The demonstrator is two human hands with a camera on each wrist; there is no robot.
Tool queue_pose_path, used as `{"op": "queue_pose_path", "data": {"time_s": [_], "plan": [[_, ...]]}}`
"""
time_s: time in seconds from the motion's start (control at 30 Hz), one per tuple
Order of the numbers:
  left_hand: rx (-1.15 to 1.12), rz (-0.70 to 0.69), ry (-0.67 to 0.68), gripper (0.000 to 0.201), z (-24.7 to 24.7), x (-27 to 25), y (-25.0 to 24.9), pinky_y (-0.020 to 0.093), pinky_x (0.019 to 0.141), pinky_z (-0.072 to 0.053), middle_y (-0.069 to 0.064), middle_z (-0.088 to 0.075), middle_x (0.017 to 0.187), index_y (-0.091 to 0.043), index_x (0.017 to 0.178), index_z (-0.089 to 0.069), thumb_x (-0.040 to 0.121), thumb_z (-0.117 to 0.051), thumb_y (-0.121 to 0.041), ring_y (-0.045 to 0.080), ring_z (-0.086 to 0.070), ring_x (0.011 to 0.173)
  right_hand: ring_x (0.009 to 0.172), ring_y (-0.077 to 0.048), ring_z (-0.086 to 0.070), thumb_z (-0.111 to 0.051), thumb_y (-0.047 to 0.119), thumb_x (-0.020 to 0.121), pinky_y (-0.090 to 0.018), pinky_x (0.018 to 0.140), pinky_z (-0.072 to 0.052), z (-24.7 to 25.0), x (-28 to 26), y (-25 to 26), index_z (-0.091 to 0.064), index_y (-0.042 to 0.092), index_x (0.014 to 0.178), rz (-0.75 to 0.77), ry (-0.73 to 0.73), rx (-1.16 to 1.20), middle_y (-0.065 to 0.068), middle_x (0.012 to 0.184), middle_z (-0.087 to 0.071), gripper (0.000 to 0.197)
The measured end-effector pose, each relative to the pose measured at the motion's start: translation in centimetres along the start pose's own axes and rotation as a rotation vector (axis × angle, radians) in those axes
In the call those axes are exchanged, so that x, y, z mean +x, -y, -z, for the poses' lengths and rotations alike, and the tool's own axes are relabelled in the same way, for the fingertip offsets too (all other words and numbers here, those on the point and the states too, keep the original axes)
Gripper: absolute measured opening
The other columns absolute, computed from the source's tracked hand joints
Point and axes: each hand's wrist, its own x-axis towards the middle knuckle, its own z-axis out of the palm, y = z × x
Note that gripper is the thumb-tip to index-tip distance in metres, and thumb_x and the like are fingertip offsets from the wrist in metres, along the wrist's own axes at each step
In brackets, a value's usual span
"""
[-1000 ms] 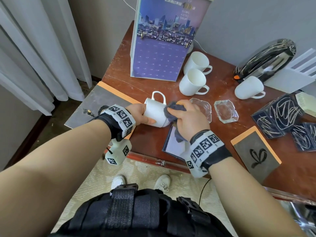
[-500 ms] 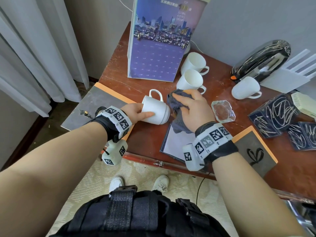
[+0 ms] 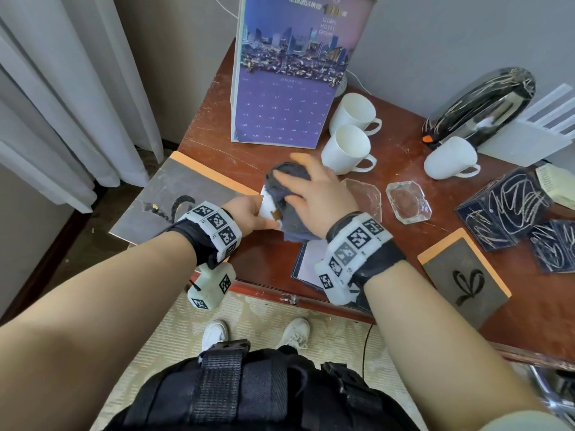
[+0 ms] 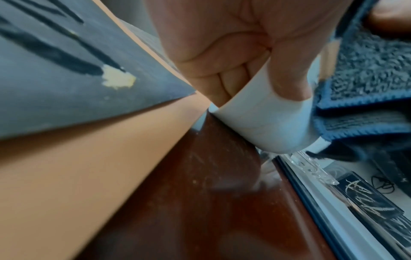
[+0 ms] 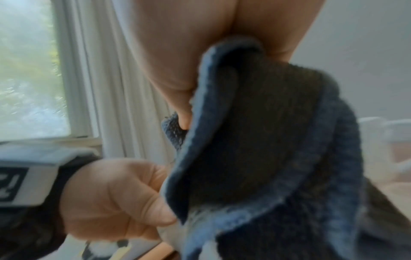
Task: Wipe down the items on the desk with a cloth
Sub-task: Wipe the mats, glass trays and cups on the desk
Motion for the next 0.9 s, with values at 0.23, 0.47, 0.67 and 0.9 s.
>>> {"op": "queue_pose_path", "data": {"time_s": [0.23,0.47,0.67,0.9], "plan": [[-0.098,-0.023,0.013,0.033,0.4,-0.2,-0.6,0.033,0.1,-0.041,0.008,-0.064,0.115,-0.007,0.115,-0.059,0.085,-0.067,-0.015,0.022,-0.057,0.11,0.134,-0.029,-0.024,-0.048,0.028,0.093,-0.027,0.106,-0.02,-0.3,-1.1,-3.7,-0.02,0.036,0.147,-0.073,0.23,-0.309,0.0,0.151,-0.025,0.062],[-0.079,-0.045,0.039,0.035,0.6,0.5,-0.7,0.033,0.098,-0.041,0.007,-0.065,0.114,-0.011,0.119,-0.057,0.086,-0.066,-0.017,0.023,-0.058,0.109,0.128,-0.028,-0.028,-0.042,0.013,0.095,-0.034,0.104,-0.03,0.3,0.1,-0.8,-0.031,0.034,0.144,0.138,0.084,-0.314,0.005,0.152,-0.024,0.055],[-0.082,-0.042,0.043,0.039,1.0,0.7,-0.5,0.037,0.103,-0.039,0.002,-0.066,0.116,-0.015,0.122,-0.058,0.085,-0.068,-0.022,0.02,-0.059,0.111,0.119,-0.018,-0.036,-0.046,0.028,0.095,-0.024,0.101,-0.03,-0.7,-1.5,-3.0,-0.035,0.035,0.141,-0.061,0.148,-0.176,-0.003,0.141,-0.034,0.048],[0.161,-0.029,-0.047,0.046,0.4,0.2,-1.1,0.026,0.091,-0.036,0.007,-0.057,0.128,-0.012,0.133,-0.047,0.095,-0.047,-0.038,0.025,-0.052,0.117,0.128,-0.026,-0.037,-0.043,0.016,0.095,-0.036,0.107,-0.032,3.7,-1.6,-3.7,-0.047,0.032,0.135,-0.119,-0.039,-0.162,0.002,0.144,-0.041,0.043]]}}
